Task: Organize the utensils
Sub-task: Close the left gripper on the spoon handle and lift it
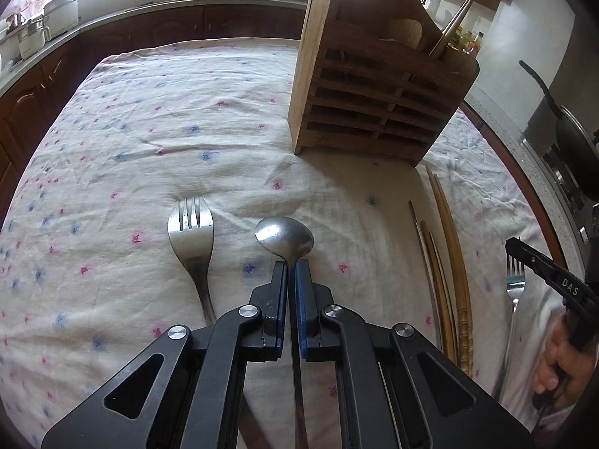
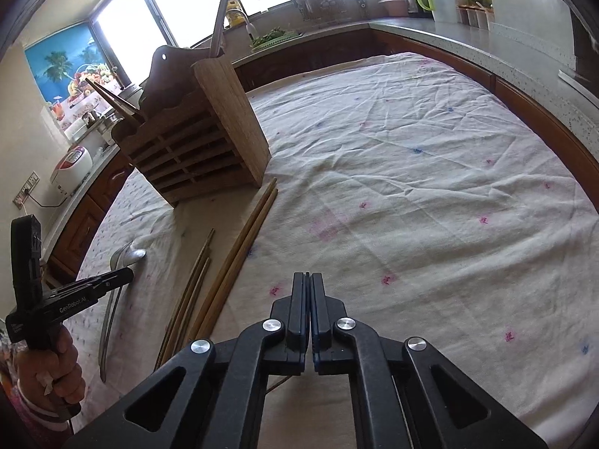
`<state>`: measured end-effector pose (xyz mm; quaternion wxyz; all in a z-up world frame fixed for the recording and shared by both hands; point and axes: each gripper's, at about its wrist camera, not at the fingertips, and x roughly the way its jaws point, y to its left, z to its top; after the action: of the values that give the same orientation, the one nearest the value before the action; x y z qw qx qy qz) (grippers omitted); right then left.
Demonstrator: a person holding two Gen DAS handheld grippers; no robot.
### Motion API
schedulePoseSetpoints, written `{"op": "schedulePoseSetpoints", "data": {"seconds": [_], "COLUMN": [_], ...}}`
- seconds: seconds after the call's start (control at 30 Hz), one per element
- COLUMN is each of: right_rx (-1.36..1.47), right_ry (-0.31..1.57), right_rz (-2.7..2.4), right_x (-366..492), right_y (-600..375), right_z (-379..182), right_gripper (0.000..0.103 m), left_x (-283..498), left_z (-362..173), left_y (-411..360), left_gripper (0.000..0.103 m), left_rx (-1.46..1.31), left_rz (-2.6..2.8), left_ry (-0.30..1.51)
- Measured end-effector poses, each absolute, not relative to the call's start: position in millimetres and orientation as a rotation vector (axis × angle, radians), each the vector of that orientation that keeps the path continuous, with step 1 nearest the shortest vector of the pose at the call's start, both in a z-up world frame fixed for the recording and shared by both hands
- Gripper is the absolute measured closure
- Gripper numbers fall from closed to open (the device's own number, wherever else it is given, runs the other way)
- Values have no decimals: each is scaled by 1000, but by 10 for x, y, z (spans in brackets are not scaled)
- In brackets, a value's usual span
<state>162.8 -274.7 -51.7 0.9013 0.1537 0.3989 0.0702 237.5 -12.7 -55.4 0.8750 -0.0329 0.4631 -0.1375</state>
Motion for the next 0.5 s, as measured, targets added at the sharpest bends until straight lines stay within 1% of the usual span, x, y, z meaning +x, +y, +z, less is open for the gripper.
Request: {"op": "schedulePoseSetpoints", "data": {"seconds": [0.5], "right_rx": [335], "right_ry": [642], "right_rz": [150], "right_x": [1323], "right_y": [-2774], "right_z": [153], "right_gripper": [101], "left_x": [1932], "left_z": [171], "left_y": [78], "left_gripper": [99], "left_rx": [-197], "left_rz": [-350], "left_ry": [786]}}
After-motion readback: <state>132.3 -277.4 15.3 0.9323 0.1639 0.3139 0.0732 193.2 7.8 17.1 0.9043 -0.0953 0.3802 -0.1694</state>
